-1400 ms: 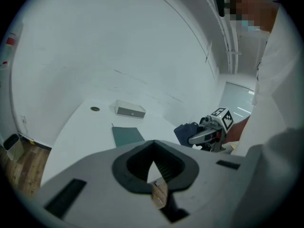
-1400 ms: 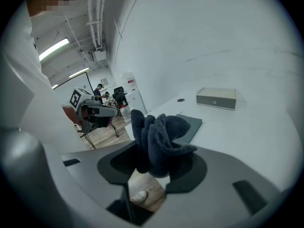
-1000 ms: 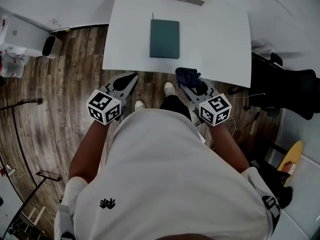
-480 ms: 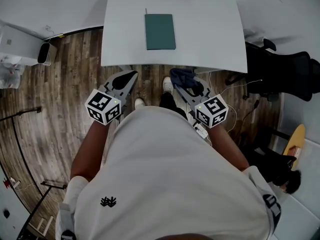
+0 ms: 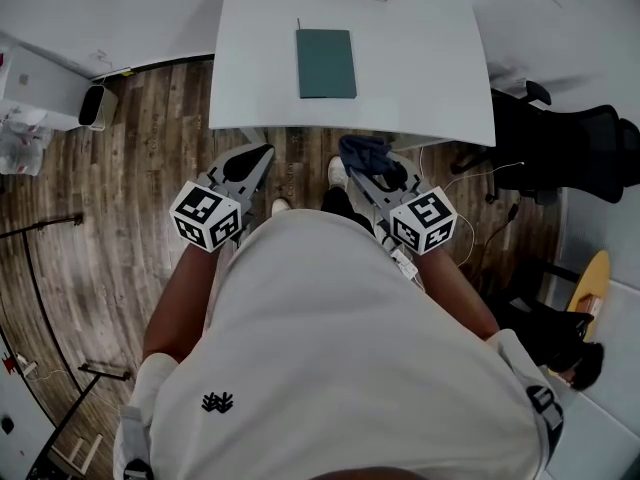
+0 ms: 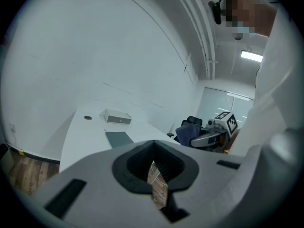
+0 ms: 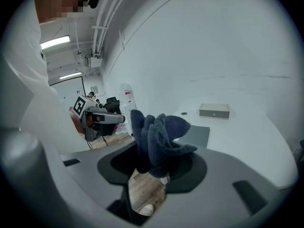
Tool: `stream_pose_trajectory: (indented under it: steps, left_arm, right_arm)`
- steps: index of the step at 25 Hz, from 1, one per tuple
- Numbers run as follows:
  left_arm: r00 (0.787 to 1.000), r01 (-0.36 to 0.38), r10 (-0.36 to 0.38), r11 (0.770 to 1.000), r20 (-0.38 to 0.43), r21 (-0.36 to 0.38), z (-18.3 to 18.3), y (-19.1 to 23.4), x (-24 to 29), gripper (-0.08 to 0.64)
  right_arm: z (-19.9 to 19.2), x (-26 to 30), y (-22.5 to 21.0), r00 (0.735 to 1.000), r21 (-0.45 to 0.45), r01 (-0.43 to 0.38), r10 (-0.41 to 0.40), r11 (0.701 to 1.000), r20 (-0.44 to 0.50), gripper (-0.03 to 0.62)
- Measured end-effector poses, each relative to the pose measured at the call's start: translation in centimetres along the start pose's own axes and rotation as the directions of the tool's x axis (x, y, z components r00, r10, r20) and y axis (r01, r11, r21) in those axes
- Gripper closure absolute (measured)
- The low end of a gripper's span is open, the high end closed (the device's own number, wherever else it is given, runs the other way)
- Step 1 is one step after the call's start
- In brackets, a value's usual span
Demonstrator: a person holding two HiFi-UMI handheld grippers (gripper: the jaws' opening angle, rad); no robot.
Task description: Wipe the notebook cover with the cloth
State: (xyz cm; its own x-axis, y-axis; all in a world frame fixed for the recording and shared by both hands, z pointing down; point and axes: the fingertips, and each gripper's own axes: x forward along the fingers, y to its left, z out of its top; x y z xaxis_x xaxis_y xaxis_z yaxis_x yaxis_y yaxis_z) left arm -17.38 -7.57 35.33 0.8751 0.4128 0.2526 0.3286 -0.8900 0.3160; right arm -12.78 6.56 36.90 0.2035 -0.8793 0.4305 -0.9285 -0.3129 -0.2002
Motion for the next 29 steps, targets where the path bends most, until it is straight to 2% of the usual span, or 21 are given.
stream_pose_trajectory:
  steps: [10,20,29]
  left_arm:
    - [1.0,-0.021,0.021,1.0,0.014,0.002,0.2,0.5,-1.4,0.554]
    - [1.0,-0.002,0.001,0.999,0.025,0.041,1.5,0.1,-1.8,0.554]
    - [0.999,0.014,-0.015,0.999,0.031,0.044,1.5,0.0,-2.4,0.554]
  right_arm:
    - [0.8,0.7,1.0,1.0,-0.015,-0.016,0.016,1.0,0.012,0.431]
    - [2.0,0.9,1.5,0.999,-0.036,-0.017,0.018,0.999,0.038,0.433]
    - [2.1,1.1,2.3,0.999,-0.042,-0.018,0.019,0.999,0.028,0.433]
